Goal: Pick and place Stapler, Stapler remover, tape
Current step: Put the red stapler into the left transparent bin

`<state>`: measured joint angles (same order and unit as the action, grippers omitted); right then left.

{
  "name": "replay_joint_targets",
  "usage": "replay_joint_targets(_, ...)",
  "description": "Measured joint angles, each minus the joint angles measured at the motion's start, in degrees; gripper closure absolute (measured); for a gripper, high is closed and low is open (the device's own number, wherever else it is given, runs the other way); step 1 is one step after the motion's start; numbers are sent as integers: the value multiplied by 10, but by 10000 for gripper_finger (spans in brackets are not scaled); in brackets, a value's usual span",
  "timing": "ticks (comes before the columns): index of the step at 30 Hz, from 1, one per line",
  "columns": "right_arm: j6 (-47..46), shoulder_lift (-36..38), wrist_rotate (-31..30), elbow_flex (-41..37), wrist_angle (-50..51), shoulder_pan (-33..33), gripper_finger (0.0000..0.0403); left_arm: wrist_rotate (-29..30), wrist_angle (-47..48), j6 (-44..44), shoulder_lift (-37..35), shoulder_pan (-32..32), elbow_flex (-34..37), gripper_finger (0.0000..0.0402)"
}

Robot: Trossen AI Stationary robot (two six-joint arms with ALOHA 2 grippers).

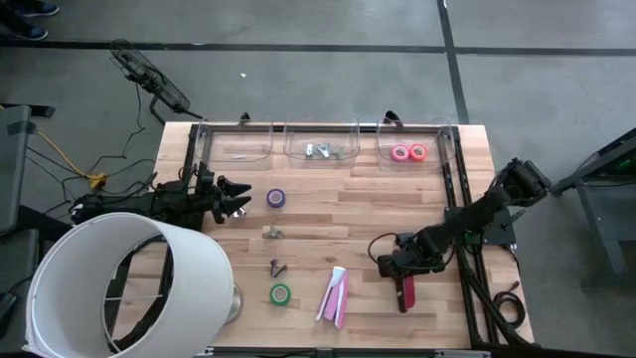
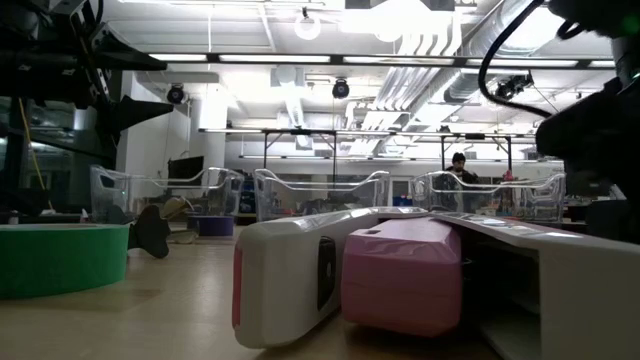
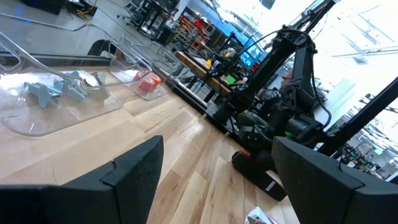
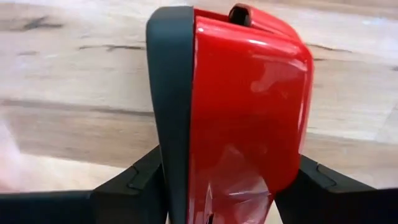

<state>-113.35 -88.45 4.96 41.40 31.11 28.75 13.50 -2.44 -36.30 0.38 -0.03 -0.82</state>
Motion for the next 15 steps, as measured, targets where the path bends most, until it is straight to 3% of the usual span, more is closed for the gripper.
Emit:
replay_joint_targets(7, 69, 47, -148, -1, -17, -22, 196, 0, 0, 0, 0, 0, 0, 105)
replay_joint_targets(15, 250, 102, -244, 0, -73, -86, 196, 0, 0, 0, 0, 0, 0, 105)
